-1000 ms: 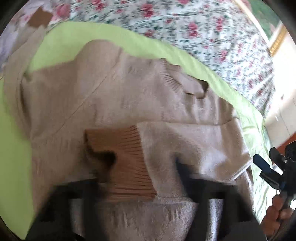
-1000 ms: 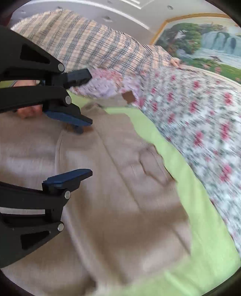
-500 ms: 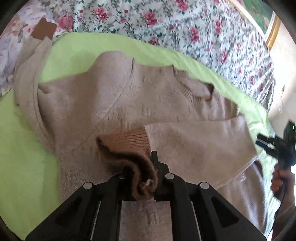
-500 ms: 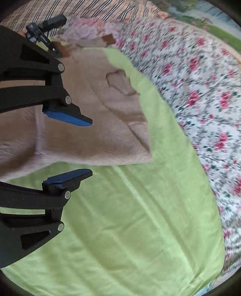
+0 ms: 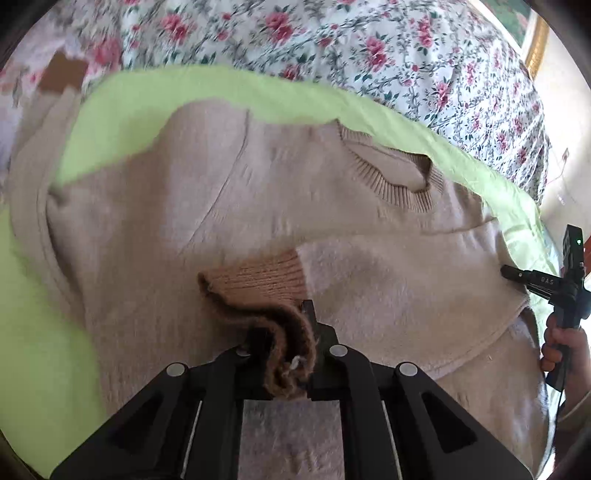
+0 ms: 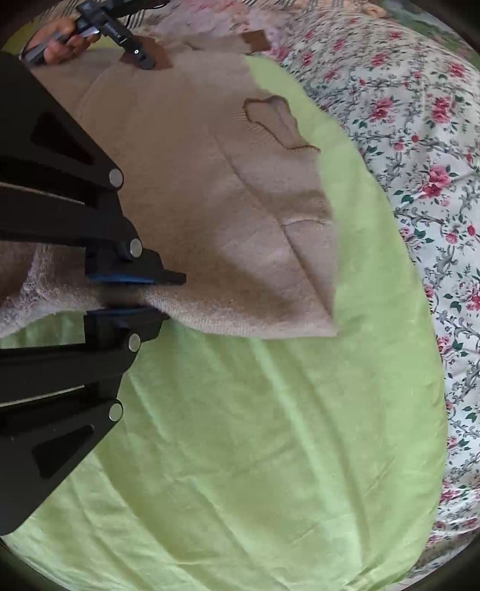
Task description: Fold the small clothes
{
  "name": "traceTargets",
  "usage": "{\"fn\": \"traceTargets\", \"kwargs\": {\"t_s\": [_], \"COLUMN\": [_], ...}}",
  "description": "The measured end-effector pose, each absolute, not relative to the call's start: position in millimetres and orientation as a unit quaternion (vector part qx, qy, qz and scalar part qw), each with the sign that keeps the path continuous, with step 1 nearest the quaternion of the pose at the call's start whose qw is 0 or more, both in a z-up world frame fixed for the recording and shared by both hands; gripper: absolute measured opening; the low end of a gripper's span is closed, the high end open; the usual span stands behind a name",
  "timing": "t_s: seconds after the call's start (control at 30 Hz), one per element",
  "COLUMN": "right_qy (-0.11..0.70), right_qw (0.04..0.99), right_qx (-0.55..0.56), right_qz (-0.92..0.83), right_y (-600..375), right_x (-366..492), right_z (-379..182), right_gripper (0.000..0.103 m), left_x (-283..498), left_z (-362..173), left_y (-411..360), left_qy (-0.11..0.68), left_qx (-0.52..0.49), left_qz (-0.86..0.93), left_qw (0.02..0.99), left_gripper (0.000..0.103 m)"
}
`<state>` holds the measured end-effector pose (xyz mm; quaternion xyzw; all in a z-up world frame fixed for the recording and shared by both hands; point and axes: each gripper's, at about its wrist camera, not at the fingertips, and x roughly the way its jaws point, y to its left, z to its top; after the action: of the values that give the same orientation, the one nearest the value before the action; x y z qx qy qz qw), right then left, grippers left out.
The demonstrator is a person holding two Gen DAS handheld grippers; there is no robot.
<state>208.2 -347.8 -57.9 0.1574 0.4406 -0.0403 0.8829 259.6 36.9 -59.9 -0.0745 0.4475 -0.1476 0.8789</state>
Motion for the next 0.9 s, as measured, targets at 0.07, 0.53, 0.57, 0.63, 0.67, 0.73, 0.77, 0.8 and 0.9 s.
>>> {"fn": "traceTargets", "kwargs": {"t_s": [0.07,0.53,0.57,0.63,0.67,0.73,0.77,0.8,0.9], "right_qy": [0.415,0.422,0.418,0.412,0.412,0.411,0.412,0.414,0.417], "right_qw": [0.896,0.874,0.874,0.873,0.873,0.869,0.867,0.865,0.86], "right_qx": [0.142,0.236,0.24,0.242,0.242,0.245,0.247,0.247,0.244], "right_qz": [-0.066,0.053,0.066,0.093,0.104,0.125,0.134,0.14,0.161], "right_y": [-342,-309,-304,-291,-284,-272,-266,-259,-243], "right_x": [191,142,142,137,134,122,121,121,112], "right_z": [-38,-47,-44,-39,-38,-37,-37,-37,-35], "right_gripper": [0.019,0.027,0.031,0.035,0.036,0.036,0.036,0.037,0.037], "left_x": [253,223,224,227,231,244,252,259,291], "left_z": [-56,-35,-30,-15,-10,2,7,10,21], "left_y": [45,99,105,121,127,140,145,148,163], "left_qy": [0.441,0.432,0.427,0.408,0.403,0.393,0.389,0.388,0.375], "left_qx": [-0.077,-0.085,-0.088,-0.091,-0.092,-0.09,-0.089,-0.087,-0.07], "left_qz": [-0.141,-0.093,-0.085,-0.059,-0.049,-0.025,-0.016,-0.01,0.021], "left_qw": [0.883,0.893,0.896,0.906,0.909,0.915,0.917,0.918,0.924], "left_gripper": [0.018,0.023,0.032,0.048,0.058,0.06,0.062,0.065,0.08]}}
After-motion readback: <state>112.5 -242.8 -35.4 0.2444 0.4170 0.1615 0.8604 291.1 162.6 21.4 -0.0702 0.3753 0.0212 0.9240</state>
